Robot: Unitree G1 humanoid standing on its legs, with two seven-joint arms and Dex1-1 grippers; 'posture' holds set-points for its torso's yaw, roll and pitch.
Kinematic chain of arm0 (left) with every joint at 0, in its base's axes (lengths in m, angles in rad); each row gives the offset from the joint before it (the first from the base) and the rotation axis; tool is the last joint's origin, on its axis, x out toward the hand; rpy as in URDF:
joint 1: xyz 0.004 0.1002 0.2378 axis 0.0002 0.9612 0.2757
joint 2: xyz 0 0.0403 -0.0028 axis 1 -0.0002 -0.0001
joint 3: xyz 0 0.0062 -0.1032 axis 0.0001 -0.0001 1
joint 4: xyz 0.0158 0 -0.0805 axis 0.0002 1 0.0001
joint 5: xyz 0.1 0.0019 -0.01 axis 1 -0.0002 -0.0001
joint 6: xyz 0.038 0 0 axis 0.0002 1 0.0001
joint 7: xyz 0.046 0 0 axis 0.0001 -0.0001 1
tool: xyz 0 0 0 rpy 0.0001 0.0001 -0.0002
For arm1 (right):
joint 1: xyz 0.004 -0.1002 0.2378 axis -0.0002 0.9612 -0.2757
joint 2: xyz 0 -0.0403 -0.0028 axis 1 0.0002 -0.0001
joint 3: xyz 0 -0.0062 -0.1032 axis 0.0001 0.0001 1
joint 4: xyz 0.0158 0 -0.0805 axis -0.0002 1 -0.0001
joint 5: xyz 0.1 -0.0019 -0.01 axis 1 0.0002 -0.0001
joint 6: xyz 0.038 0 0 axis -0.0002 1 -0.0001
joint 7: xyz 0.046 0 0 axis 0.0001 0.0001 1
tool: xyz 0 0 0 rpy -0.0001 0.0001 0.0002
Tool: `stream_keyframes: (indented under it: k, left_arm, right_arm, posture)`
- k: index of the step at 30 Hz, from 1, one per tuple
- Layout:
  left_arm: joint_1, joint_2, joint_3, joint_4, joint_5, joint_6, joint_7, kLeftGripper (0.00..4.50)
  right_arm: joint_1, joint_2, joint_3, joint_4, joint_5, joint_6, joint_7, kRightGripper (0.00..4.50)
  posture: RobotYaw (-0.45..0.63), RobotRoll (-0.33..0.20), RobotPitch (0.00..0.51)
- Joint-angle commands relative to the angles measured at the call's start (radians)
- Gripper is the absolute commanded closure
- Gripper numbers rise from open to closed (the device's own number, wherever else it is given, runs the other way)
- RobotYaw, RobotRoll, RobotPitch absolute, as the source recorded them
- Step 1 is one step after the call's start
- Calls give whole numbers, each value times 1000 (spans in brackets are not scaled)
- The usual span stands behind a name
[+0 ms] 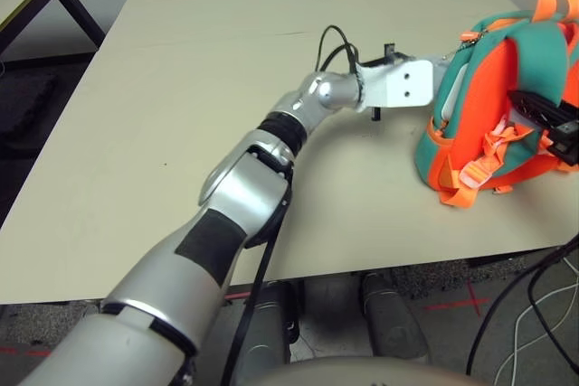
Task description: Put the pencil case into the backpack and zip it.
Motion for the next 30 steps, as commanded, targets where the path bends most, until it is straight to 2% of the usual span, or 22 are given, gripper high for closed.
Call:
stream_keyframes:
  k: [1,2,6,11,19,26,30]
  left_arm:
    - [28,31,60,-185,-155,158,-207,4248]
    - [39,39,66,-233,-184,214,-248,4248]
    - [107,46,87,-438,-342,609,-422,4248]
    - [239,52,-2,-600,-345,783,-507,4248]
    - [403,95,-166,-694,-287,811,-612,4248]
    - [462,155,-253,-784,-307,894,-730,4248]
    - [450,136,-226,-806,-357,966,-736,4248]
  right_arm:
    - [4,11,36,0,-9,-22,26,4402]
    - [3,13,42,3,-13,-26,28,4402]
    - [-7,26,67,15,-27,-43,31,4402]
    - [-15,37,82,17,-41,-58,31,4402]
    - [3,34,58,2,-39,-54,24,4402]
    - [11,35,53,-2,-37,-54,18,4402]
    - [9,38,58,-2,-38,-55,15,4402]
  posture:
    - [-200,0,152]
    - [-198,0,153]
    - [-190,0,147]
    - [-201,0,139]
    - [-230,0,137]
    - [-235,0,141]
    - [-235,0,142]
